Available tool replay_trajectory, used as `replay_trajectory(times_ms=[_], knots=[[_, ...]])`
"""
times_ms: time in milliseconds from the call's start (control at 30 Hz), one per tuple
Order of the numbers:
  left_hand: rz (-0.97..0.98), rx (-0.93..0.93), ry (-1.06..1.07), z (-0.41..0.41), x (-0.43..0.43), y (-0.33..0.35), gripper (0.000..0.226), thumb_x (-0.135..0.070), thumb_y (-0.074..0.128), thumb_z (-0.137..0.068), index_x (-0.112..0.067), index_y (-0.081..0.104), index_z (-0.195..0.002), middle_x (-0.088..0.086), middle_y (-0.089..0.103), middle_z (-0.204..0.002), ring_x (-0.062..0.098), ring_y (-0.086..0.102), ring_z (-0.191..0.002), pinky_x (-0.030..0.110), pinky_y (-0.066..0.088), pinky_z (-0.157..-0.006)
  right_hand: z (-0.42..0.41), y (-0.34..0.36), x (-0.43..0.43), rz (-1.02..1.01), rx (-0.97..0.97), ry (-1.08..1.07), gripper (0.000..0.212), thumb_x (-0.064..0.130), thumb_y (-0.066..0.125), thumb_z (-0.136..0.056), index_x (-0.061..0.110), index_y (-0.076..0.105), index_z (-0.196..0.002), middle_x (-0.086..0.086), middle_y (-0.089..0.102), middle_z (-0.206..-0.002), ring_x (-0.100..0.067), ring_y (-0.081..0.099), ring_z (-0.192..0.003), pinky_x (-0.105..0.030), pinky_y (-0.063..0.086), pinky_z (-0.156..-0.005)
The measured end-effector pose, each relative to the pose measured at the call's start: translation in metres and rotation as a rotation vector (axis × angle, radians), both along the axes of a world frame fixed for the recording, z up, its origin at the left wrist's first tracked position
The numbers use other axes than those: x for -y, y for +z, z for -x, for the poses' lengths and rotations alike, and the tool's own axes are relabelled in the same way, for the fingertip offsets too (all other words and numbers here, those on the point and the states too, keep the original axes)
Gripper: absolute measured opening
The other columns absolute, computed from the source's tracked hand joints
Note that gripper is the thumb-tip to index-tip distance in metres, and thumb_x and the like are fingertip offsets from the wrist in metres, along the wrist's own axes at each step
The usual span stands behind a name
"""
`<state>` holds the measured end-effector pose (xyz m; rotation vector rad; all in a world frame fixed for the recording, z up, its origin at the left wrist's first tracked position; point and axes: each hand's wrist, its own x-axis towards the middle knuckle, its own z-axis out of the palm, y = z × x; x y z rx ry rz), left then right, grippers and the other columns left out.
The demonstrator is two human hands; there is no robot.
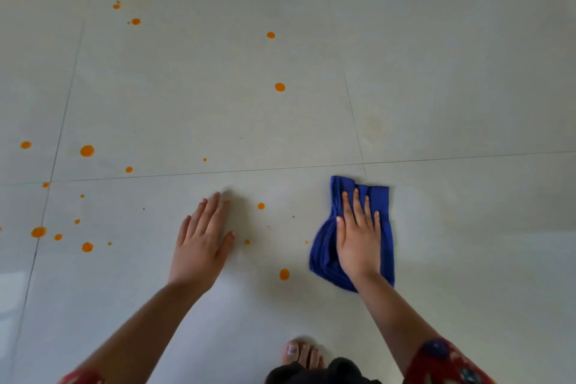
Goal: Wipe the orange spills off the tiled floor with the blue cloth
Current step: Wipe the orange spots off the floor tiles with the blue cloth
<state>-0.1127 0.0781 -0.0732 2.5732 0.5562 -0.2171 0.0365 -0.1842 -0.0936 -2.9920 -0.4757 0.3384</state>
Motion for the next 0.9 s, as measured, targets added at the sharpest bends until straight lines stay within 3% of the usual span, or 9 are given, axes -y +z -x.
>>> replay_trajectory(times_ms=[200, 367, 433, 500, 567, 633, 700, 833, 900], knots=[[-0.078, 0.033, 0.017, -0.005, 0.001, -0.012, 0.061, -0.045, 0.021, -0.095, -0.024, 0.019, -0.153, -0.007, 0.009, -0.161, 0.011, 0.002, -0.149, 0.031, 0.001, -0.118, -0.051, -0.005, -0.044, -0.081, 0.086, -0.157, 0.060, 0.037, 0.013, -0.099, 0.011, 0.024, -0.151, -0.009, 0.020, -0.160, -0.027, 0.018, -0.148, -0.046, 0.014, -0.120], [-0.153, 0.010, 0.007, 0.003, -0.002, -0.020, 0.060, -0.045, 0.022, -0.097, -0.024, 0.015, -0.153, -0.006, 0.011, -0.161, 0.011, 0.002, -0.149, 0.033, 0.002, -0.119, 0.024, -0.001, -0.019, -0.056, 0.066, 0.420, 0.055, 0.036, 0.026, -0.101, 0.017, 0.026, -0.153, -0.004, 0.020, -0.161, -0.021, 0.017, -0.148, -0.042, 0.014, -0.119], [-0.166, 0.007, 0.008, 0.003, -0.001, -0.023, 0.060, -0.045, 0.021, -0.097, -0.023, 0.016, -0.153, -0.005, 0.011, -0.161, 0.012, 0.003, -0.149, 0.034, 0.003, -0.119, 0.013, -0.003, 0.007, -0.050, 0.088, 0.343, 0.054, 0.035, 0.026, -0.100, 0.017, 0.029, -0.151, -0.003, 0.021, -0.160, -0.022, 0.020, -0.147, -0.042, 0.016, -0.119], [-0.189, 0.010, 0.016, 0.003, 0.002, -0.024, 0.060, -0.044, 0.021, -0.097, -0.022, 0.018, -0.153, -0.004, 0.013, -0.161, 0.013, 0.004, -0.149, 0.035, 0.005, -0.118, -0.018, -0.003, 0.009, -0.029, 0.080, 0.115, 0.055, 0.035, 0.021, -0.100, 0.015, 0.028, -0.152, -0.003, 0.020, -0.159, -0.023, 0.020, -0.148, -0.043, 0.015, -0.120], [-0.195, 0.020, 0.026, 0.003, 0.003, -0.024, 0.060, -0.043, 0.021, -0.097, -0.022, 0.019, -0.153, -0.003, 0.014, -0.161, 0.013, 0.005, -0.149, 0.036, 0.006, -0.118, -0.055, -0.004, -0.016, -0.041, 0.098, -0.064, 0.058, 0.037, 0.015, -0.100, 0.014, 0.024, -0.152, -0.004, 0.018, -0.160, -0.023, 0.017, -0.148, -0.044, 0.014, -0.120], [-0.198, 0.027, 0.023, 0.003, 0.003, -0.025, 0.060, -0.043, 0.021, -0.097, -0.022, 0.019, -0.153, -0.004, 0.014, -0.161, 0.013, 0.004, -0.149, 0.036, 0.006, -0.118, -0.073, -0.004, -0.053, -0.059, 0.094, -0.096, 0.060, 0.037, 0.013, -0.098, 0.012, 0.024, -0.152, -0.006, 0.019, -0.160, -0.025, 0.018, -0.148, -0.045, 0.014, -0.120], [-0.205, 0.030, 0.022, 0.002, 0.003, -0.026, 0.060, -0.044, 0.020, -0.097, -0.023, 0.018, -0.153, -0.004, 0.013, -0.161, 0.012, 0.003, -0.149, 0.035, 0.005, -0.118, -0.063, -0.006, -0.076, -0.064, 0.119, 0.085, 0.058, 0.036, 0.017, -0.099, 0.013, 0.026, -0.152, -0.008, 0.021, -0.160, -0.027, 0.020, -0.147, -0.046, 0.015, -0.120], [-0.212, 0.030, 0.006, 0.002, 0.001, -0.028, 0.060, -0.044, 0.020, -0.097, -0.023, 0.015, -0.153, -0.005, 0.010, -0.161, 0.012, 0.002, -0.149, 0.036, 0.005, -0.119, 0.000, -0.001, -0.018, -0.001, 0.059, 0.739, 0.054, 0.037, 0.025, -0.103, 0.023, 0.019, -0.154, 0.000, 0.015, -0.162, -0.020, 0.015, -0.149, -0.041, 0.011, -0.121], [-0.214, 0.026, 0.011, 0.002, 0.001, -0.029, 0.060, -0.044, 0.020, -0.098, -0.023, 0.014, -0.153, -0.005, 0.009, -0.161, 0.012, 0.002, -0.149, 0.036, 0.006, -0.119, 0.002, 0.001, 0.025, 0.004, 0.067, 0.734, 0.053, 0.039, 0.023, -0.103, 0.028, 0.016, -0.154, 0.003, 0.017, -0.161, -0.020, 0.016, -0.149, -0.042, 0.012, -0.120]])
